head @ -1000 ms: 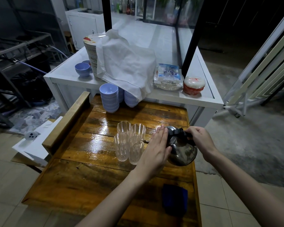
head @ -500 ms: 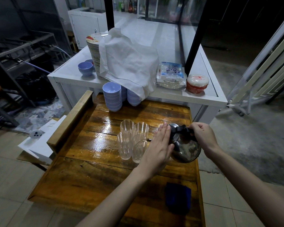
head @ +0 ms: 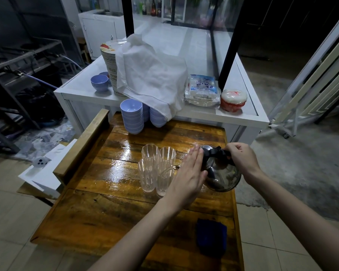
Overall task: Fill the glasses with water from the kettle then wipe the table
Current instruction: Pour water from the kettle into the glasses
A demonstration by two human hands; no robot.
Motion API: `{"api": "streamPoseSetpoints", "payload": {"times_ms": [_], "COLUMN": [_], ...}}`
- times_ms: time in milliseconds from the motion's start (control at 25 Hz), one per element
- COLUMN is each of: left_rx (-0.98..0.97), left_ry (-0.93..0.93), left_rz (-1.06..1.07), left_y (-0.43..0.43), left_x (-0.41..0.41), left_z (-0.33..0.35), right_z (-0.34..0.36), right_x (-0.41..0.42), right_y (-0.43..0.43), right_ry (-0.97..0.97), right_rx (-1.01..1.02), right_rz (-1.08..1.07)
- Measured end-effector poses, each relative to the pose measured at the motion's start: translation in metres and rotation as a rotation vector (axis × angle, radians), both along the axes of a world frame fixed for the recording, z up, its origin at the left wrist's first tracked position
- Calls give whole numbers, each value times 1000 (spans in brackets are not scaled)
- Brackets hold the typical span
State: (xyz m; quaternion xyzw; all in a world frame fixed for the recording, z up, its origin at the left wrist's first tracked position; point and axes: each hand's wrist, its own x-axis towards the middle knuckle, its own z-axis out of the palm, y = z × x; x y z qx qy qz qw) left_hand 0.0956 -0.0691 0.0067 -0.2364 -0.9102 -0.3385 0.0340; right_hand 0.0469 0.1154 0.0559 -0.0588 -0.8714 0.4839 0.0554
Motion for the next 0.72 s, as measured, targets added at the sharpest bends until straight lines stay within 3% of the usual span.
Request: {"api": "streamPoseSetpoints", "payload": {"times_ms": [720], "left_rx": [-5], "left_ry": [-22], "left_rz": [18], "left_y": [2], "left_x": [1], "left_z": [-2], "right_z": [-1], "right_x": [-5], "right_y": [-1], "right_ry": [3], "right_rx": [51], "right_rz": [-20]}}
